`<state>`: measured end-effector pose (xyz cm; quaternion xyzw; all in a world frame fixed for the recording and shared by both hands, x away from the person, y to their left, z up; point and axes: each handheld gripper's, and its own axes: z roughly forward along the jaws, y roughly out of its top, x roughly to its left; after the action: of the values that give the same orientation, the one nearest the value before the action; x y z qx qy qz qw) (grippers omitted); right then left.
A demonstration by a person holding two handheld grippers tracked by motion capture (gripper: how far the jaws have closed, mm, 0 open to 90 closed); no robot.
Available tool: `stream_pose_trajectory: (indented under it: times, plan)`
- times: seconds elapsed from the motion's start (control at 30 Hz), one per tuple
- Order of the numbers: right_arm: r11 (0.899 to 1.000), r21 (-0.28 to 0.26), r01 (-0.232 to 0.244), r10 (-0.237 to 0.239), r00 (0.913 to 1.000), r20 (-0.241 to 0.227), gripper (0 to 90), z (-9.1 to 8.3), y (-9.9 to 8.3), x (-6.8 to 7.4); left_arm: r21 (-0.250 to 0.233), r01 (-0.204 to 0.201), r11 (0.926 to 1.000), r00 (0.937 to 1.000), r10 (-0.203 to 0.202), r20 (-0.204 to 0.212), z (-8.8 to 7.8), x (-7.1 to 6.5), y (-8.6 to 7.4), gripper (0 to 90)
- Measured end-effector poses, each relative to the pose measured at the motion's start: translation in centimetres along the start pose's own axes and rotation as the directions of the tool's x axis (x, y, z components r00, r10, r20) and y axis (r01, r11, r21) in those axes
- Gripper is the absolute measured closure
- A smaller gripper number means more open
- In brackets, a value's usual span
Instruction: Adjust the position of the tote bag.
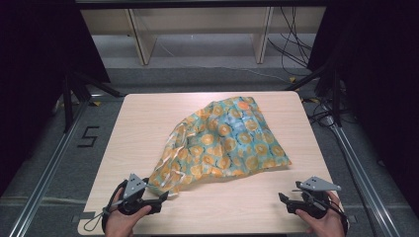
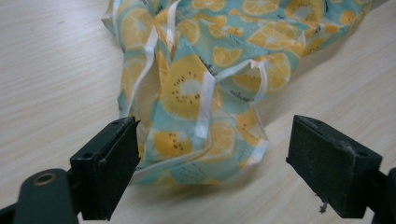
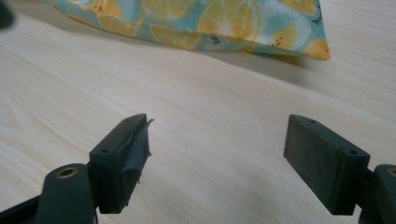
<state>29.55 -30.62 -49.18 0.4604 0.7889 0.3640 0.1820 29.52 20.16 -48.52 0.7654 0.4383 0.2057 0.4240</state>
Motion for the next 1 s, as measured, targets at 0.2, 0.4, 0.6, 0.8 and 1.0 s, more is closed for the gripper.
stream_pose_trajectory:
  times: [0.2,0.4,0.6,0.8,1.0]
  plan:
    - [1.0,0.0,-0.007,0.007,1.0,-0.002,23.3,0.1,0.0,0.1,-0.024,-0.018,0.9996,0.9996,0.017,-0.021,0.8,1.1,2.3,15.8]
    - [1.0,0.003,-0.002,0.002,0.9999,-0.017,23.5,0.1,0.1,-0.1,-0.017,-0.037,0.9992,0.9985,0.037,-0.041,3.2,3.8,5.5,23.6]
    - [1.0,-0.003,0.021,-0.021,0.9994,0.029,23.8,0.0,0.1,0.0,0.083,-0.083,0.9931,0.995,0.087,-0.048,6.5,6.2,9.0,27.1]
    - [1.0,0.0,0.014,-0.014,0.9998,0.013,23.9,0.1,0.1,0.0,0.133,-0.077,0.9881,0.9948,0.085,-0.056,10.9,7.8,12.5,31.9]
    - [1.0,0.004,0.019,-0.019,0.9998,0.008,24.1,0.2,0.1,0.0,0.173,-0.076,0.9821,0.9941,0.088,-0.064,14.9,8.5,13.8,41.2]
